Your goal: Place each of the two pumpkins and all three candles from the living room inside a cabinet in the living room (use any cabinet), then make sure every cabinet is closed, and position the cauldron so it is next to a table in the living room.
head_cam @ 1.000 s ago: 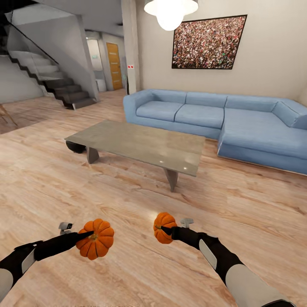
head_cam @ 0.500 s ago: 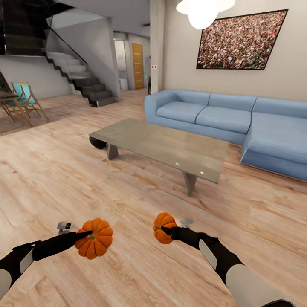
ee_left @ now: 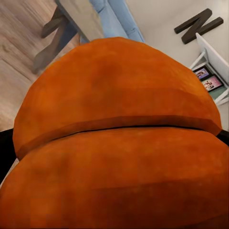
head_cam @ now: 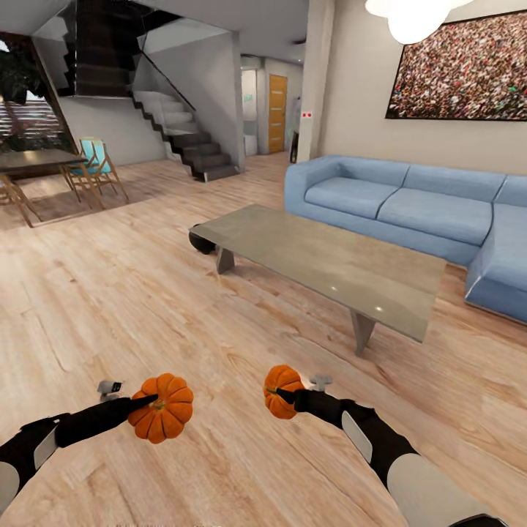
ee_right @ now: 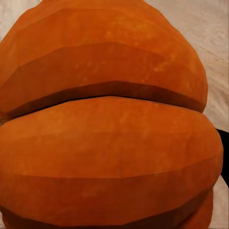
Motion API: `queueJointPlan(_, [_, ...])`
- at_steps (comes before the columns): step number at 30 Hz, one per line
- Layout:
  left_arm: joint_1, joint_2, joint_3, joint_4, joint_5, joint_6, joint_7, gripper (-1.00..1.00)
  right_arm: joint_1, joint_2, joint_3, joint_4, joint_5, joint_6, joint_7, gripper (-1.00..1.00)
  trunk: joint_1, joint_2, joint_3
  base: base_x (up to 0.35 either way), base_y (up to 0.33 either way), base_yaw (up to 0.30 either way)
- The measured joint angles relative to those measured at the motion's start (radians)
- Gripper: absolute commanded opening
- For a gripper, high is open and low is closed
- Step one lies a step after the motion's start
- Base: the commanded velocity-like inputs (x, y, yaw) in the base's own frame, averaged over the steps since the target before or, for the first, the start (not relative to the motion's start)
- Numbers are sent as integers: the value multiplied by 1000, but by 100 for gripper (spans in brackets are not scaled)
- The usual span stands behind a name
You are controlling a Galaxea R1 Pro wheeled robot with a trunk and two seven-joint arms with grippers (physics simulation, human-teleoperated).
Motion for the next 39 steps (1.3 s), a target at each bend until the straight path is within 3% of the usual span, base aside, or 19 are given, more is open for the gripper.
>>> queueJointPlan(15, [0,0,3,0,2,-1,-1,-100,0,0,-1,0,-2,-1,0,-100,0,0,0,50,-48,300])
queueJointPlan(27, [0,2,3,0,3,-1,0,-100,0,0,-1,0,4,-1,-1,-100,0,0,0,258,-124,300])
queueJointPlan(33, [0,2,2,0,37,-2,0,-100,0,0,-1,0,5,-1,-1,-100,-1,0,0,286,-124,300])
queueJointPlan(39, [0,2,1,0,40,-1,0,-100,0,0,-1,0,5,-1,-1,-100,-1,0,0,313,-124,300])
